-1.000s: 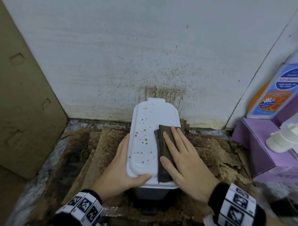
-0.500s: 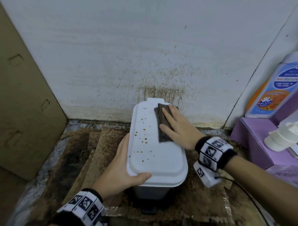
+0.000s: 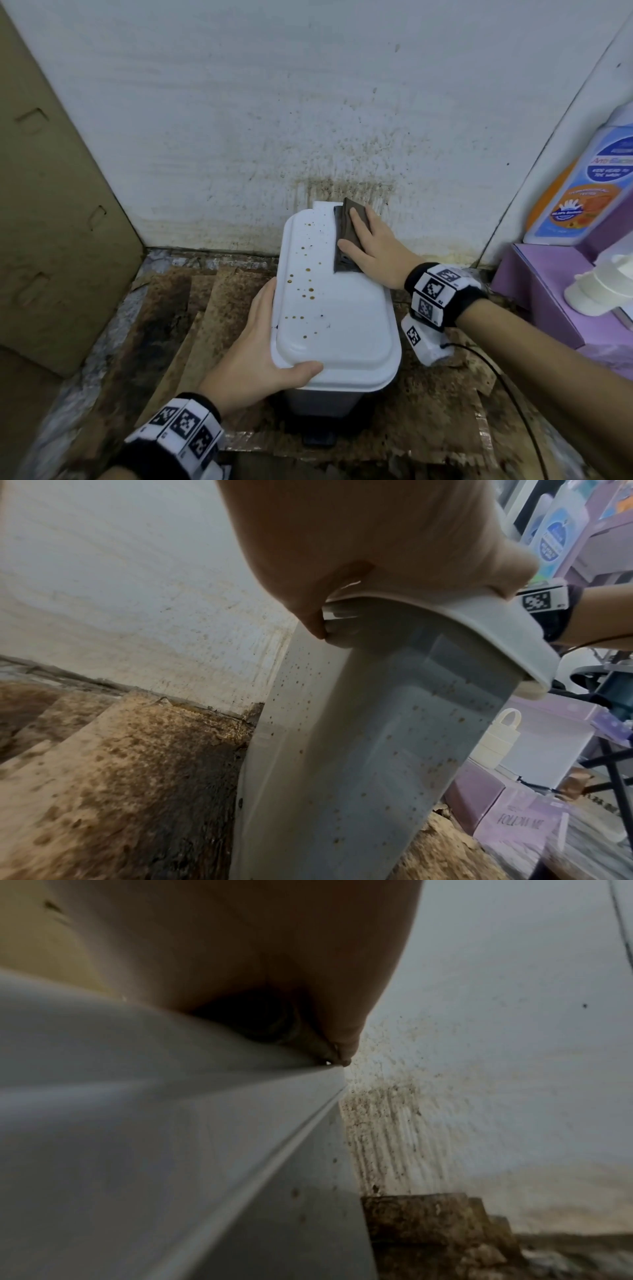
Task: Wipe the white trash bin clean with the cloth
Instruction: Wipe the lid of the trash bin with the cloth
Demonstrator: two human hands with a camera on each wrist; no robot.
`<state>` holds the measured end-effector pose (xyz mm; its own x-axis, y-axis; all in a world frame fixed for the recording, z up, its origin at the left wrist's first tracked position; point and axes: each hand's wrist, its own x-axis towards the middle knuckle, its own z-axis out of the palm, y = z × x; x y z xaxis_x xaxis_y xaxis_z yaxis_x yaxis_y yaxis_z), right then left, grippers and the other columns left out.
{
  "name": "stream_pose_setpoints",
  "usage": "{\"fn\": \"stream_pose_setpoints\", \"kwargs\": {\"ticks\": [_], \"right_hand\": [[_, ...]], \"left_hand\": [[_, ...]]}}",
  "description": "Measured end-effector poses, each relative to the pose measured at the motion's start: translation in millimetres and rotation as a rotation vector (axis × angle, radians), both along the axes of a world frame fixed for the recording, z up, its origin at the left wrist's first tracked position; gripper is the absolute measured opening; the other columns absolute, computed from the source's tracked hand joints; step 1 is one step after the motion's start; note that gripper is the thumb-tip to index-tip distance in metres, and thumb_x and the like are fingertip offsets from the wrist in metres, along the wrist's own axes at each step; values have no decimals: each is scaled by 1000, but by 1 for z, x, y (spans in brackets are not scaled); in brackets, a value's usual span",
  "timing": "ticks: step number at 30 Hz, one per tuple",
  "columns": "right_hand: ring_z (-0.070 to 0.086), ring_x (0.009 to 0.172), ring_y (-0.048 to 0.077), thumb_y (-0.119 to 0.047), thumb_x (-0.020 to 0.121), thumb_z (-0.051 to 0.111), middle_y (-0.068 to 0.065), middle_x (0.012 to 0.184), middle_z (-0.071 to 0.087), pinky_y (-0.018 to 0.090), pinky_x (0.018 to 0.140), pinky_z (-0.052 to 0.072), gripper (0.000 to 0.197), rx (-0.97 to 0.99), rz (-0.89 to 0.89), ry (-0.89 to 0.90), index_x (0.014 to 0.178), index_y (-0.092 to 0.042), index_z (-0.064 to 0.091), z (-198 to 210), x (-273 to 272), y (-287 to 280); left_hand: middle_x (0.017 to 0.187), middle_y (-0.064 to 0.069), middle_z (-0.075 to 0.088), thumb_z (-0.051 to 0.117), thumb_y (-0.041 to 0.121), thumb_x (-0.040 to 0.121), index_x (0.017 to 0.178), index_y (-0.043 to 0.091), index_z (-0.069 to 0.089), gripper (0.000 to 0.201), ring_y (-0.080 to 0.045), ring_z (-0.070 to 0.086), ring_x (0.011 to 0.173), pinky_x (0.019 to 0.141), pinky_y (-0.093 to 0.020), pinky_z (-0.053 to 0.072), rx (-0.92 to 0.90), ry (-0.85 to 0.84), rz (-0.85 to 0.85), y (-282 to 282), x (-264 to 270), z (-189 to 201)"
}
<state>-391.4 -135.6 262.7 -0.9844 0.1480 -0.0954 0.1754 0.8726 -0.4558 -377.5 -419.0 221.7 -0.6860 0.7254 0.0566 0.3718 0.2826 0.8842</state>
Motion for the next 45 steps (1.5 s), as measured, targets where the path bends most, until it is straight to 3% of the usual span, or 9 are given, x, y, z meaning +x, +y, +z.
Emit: {"fn": "stream_pose_setpoints", "kwargs": {"ticks": [5,11,16,21,25,31,37,41,45], "right_hand": [[-12,156,20,-60,103,31,4,168,-22,40,127,1,81,-85,-24,-10,161,-22,-9,1,29,-15],[-14,155,16,-61,102,27,1,167,-25,41,126,-1,80,-59,-7,37,161,-25,-12,0,78,-40],[-19,153,11,-67,97,17,-3,165,-31,31,124,-5,81,23,-11,43,159,-27,-17,0,120,-66],[-22,152,12,-72,92,3,-6,164,-31,31,124,-6,83,81,-55,86,159,-28,-18,-8,149,-93],[-14,155,17,-71,94,6,-1,167,-23,39,126,3,82,102,-71,122,160,-27,-13,-12,150,-95],[-18,153,12,-74,91,4,0,167,-26,28,120,-7,85,127,-25,64,160,-28,-15,-5,132,-77],[-13,155,16,-65,100,25,2,167,-25,44,123,0,80,52,-3,-46,160,-29,-14,6,86,-44],[-18,155,15,-63,102,27,3,167,-25,43,125,-2,79,47,16,-11,161,-28,-12,0,76,-36],[-31,151,12,-63,102,25,1,163,-36,41,126,-7,79,34,47,18,160,-26,-14,-1,82,-40]], "left_hand": [[158,35,6,87,48,71,157,48,-1,124,21,16,141,103,-13,29,-14,5,10,0,0,0],[156,41,1,84,60,68,149,59,-6,121,27,13,138,101,-10,28,-24,25,14,-1,1,-2],[161,32,2,86,58,69,159,45,-5,128,13,15,147,115,-30,30,-39,28,31,-1,-1,-6],[161,34,3,81,67,66,159,46,-4,128,15,14,147,114,-29,29,-25,30,26,-1,0,-5],[160,36,2,79,70,64,158,48,-4,128,15,12,147,115,-31,28,-13,20,28,-1,0,-6],[162,33,0,81,69,65,159,45,-6,130,10,11,150,120,-38,28,-18,-10,30,-1,-1,-9],[161,37,-1,79,72,64,158,48,-6,130,16,11,147,116,-32,29,-17,-14,21,-1,0,-7],[162,35,-2,79,73,63,158,47,-7,131,11,10,150,120,-36,27,-34,-17,18,-2,-2,-8],[160,38,-3,80,71,64,158,47,-9,131,17,10,146,117,-31,27,-39,-18,12,-3,-3,-8]]}}
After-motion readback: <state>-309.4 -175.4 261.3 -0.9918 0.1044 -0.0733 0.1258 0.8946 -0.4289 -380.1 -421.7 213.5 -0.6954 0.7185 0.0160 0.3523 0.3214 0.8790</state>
